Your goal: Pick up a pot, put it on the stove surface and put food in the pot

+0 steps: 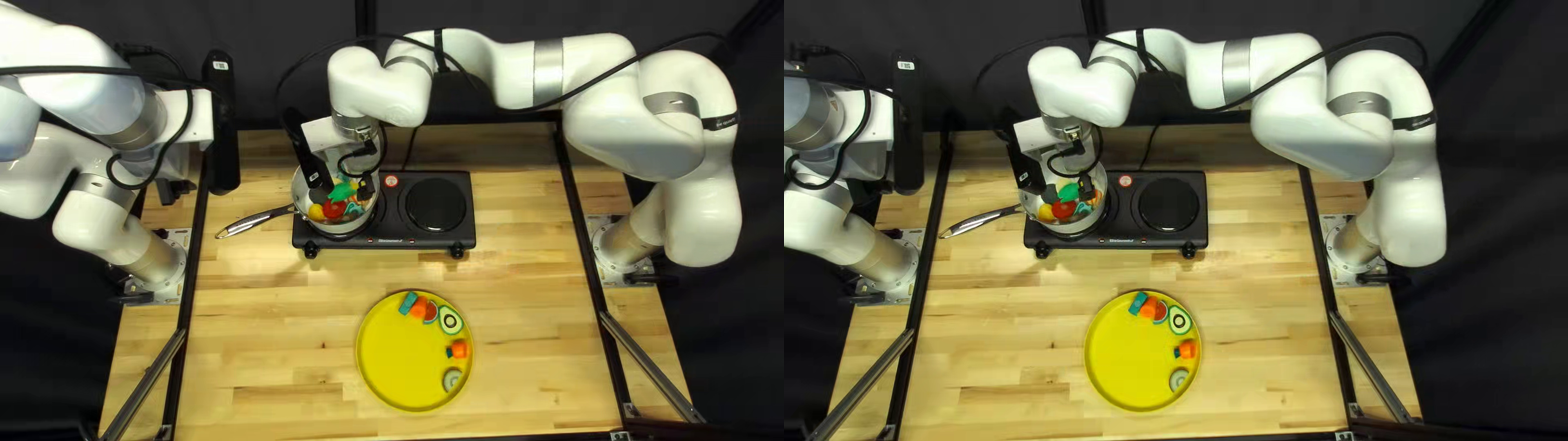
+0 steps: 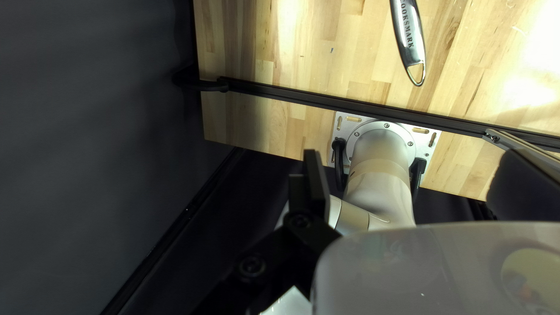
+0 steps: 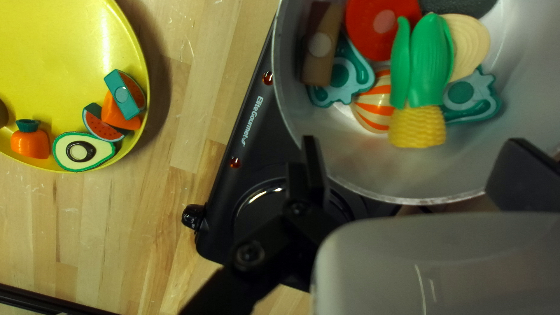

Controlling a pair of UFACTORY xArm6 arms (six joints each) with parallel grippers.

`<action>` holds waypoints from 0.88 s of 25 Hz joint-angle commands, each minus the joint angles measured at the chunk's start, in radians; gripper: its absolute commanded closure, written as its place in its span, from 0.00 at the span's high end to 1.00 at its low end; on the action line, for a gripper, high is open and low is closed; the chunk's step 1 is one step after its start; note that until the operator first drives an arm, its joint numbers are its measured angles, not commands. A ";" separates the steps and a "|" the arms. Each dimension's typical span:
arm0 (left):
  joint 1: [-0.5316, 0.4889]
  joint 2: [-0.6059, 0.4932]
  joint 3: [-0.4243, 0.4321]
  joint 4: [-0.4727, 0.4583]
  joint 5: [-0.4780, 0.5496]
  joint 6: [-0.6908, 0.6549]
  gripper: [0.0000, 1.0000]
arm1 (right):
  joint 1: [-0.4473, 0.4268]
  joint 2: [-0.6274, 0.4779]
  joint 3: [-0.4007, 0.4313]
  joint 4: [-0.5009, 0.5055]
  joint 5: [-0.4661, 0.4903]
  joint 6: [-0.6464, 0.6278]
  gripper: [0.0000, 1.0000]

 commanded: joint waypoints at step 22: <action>0.000 0.000 0.000 0.000 0.000 0.000 1.00 | 0.492 -0.266 0.641 -0.065 -0.291 0.438 1.00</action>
